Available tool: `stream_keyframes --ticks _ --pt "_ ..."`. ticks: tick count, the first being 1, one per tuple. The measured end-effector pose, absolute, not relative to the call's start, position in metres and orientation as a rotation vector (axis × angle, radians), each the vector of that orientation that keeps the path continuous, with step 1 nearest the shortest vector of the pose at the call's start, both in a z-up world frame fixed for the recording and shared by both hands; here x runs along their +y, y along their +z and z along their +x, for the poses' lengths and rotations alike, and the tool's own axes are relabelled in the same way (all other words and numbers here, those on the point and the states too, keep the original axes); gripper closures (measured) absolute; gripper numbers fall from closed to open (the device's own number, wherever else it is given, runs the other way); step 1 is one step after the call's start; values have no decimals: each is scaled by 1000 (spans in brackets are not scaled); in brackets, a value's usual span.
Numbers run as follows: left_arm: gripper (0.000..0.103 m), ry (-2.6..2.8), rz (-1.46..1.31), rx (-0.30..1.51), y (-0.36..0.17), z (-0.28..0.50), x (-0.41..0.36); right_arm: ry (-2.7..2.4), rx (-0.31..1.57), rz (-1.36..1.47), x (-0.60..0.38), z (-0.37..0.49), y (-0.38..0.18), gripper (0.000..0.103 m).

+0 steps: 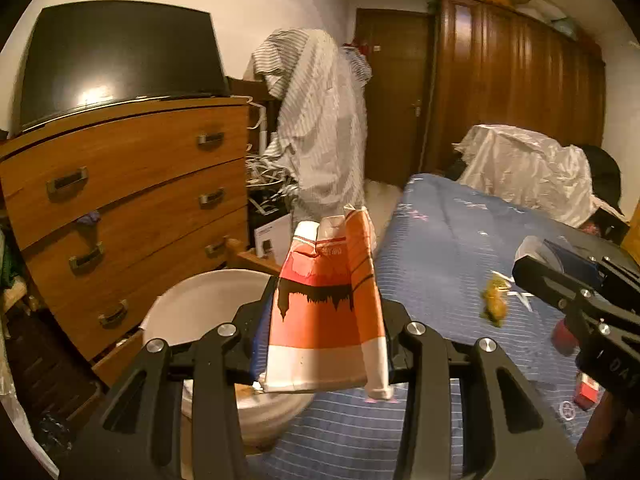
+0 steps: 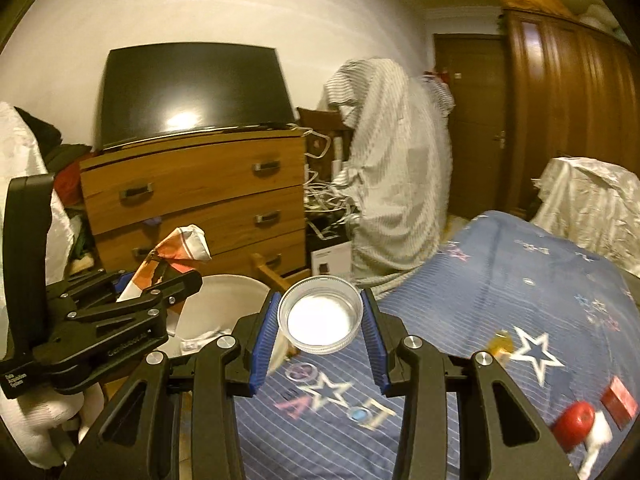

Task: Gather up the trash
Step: 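Lift the paper packet and white lid and carry them over the white bucket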

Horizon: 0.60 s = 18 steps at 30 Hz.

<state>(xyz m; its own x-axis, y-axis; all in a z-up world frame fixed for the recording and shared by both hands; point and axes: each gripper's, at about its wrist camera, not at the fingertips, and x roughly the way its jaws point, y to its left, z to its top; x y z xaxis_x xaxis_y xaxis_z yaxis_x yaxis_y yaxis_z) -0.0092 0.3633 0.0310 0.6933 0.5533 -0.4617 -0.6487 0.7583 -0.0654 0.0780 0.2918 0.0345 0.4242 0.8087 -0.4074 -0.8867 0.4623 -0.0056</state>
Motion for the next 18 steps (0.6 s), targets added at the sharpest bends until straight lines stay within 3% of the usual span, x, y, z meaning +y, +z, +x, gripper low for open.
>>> stream_keyframes --ticks 18 --pt "63 728 -325 606 5 -28 477 1235 630 -399 483 88 6 61"
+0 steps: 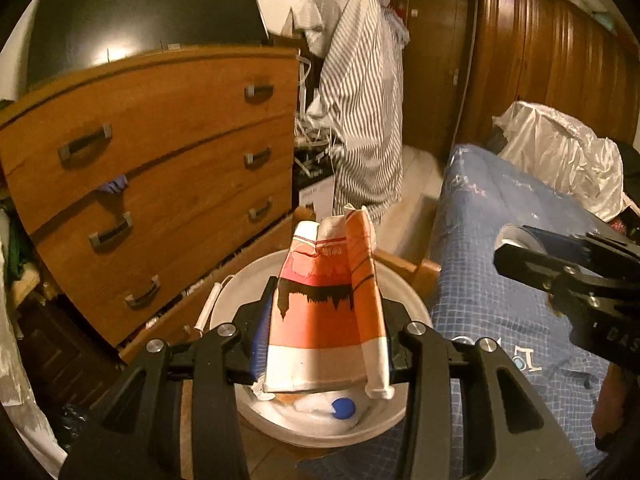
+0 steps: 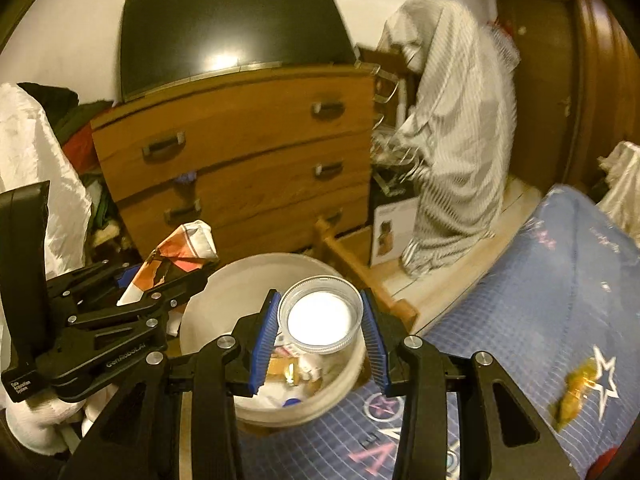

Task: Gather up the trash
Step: 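Lift the paper packet and white lid and carry them over the white bucket, then open the left tool dropping the packet while the right tool drops the lid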

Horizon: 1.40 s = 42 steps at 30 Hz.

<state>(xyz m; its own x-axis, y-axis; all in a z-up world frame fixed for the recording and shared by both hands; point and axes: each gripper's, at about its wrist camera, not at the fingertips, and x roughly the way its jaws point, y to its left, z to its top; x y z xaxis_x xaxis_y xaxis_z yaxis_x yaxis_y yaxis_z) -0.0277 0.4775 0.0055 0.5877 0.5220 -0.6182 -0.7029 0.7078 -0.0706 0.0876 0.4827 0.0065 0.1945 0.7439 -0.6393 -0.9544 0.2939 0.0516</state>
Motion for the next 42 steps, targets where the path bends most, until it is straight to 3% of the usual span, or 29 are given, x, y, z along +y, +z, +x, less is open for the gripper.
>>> stream_keyframes --ticks 14,42 --pt "63 605 -448 871 -53 0 547 1265 954 -624 586 110 -64 61" --pt "62 617 -488 919 -84 0 575 1259 1015 -653 598 130 -100 61"
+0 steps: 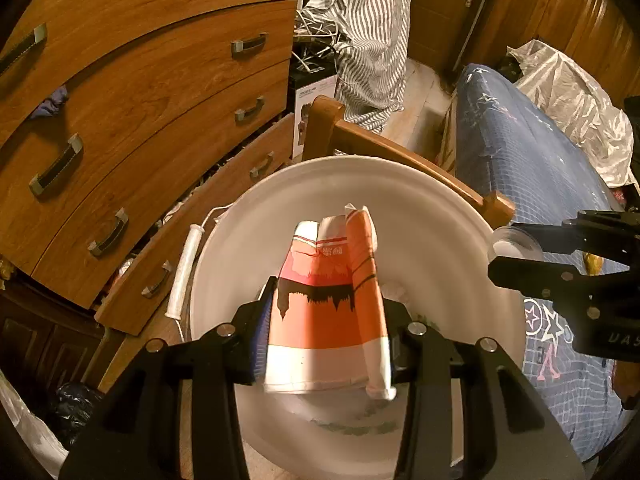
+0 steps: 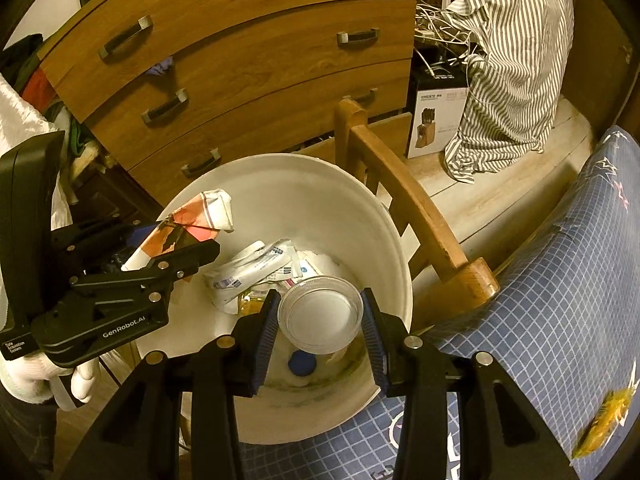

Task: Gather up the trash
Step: 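Open the left tool dropping the packet while the right tool drops the lid, then return to the bed and grasp the red cigarette box with the left tool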

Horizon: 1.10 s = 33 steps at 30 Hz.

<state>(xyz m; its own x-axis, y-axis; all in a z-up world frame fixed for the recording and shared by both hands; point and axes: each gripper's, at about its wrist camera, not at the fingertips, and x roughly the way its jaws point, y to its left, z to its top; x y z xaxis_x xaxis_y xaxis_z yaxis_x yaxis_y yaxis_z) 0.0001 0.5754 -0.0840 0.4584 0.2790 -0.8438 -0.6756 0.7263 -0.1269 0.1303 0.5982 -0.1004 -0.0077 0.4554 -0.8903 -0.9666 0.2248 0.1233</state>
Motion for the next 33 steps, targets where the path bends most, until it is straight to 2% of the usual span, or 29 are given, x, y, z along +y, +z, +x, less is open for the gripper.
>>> stream_keyframes --ticks 4,5,6,17,27,30,33 --pt "54 636 -486 922 -85 1 581 1267 1010 -646 598 132 -99 60" --pt "49 642 -481 922 -84 1 581 1270 1011 -636 597 133 -97 50" --pt "46 650 -477 921 -84 2 582 1275 1012 -617 596 135 -96 46" --pt "45 686 -443 886 -73 -2 576 1297 1006 -548 577 139 -82 43" --pt "45 652 -397 846 -51 -1 539 1303 942 -458 510 132 -61 43" --pt "45 645 -395 834 -47 -1 527 1293 891 -406 475 129 -52 40" --pt "39 599 -391 807 -45 2 505 1258 812 -363 430 125 -46 33"
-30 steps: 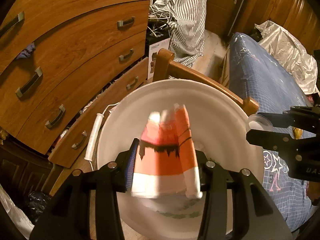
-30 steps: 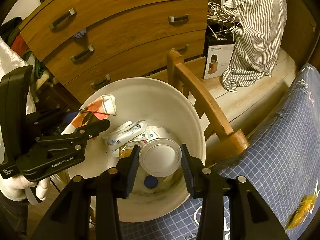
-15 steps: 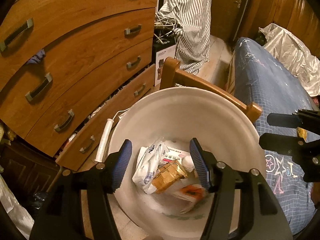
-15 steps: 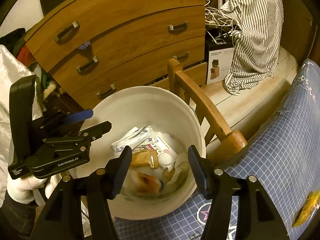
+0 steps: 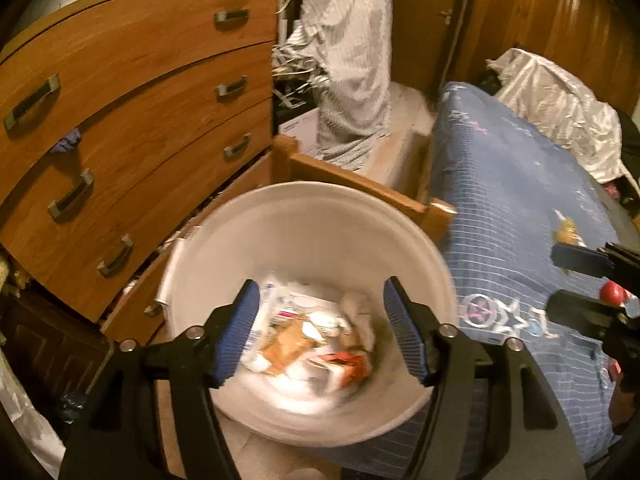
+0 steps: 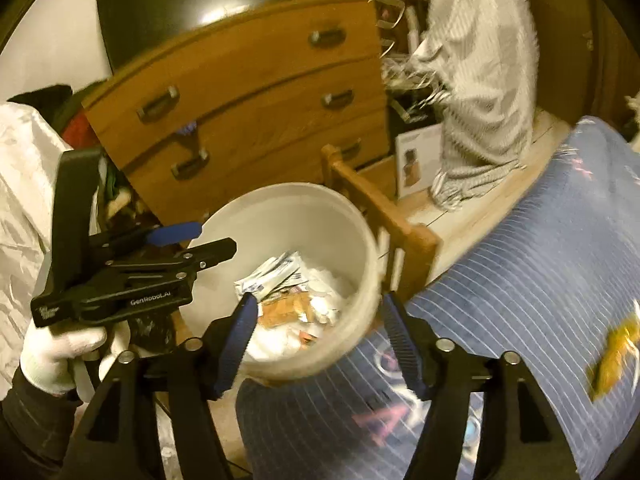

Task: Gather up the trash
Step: 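Return to the bed and grasp the red cigarette box with the left tool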

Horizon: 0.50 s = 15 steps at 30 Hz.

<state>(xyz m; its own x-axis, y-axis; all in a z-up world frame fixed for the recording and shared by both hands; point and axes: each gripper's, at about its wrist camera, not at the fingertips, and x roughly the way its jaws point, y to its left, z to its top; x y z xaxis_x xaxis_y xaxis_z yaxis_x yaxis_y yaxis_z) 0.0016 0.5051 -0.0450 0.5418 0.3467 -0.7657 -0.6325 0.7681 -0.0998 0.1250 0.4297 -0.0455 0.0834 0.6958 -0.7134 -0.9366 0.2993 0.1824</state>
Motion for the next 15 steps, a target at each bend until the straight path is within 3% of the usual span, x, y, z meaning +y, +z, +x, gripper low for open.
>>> stream_keyframes --ticks 15 --pt "34 168 -220 884 -90 108 283 855 776 -2 52 152 -115 26"
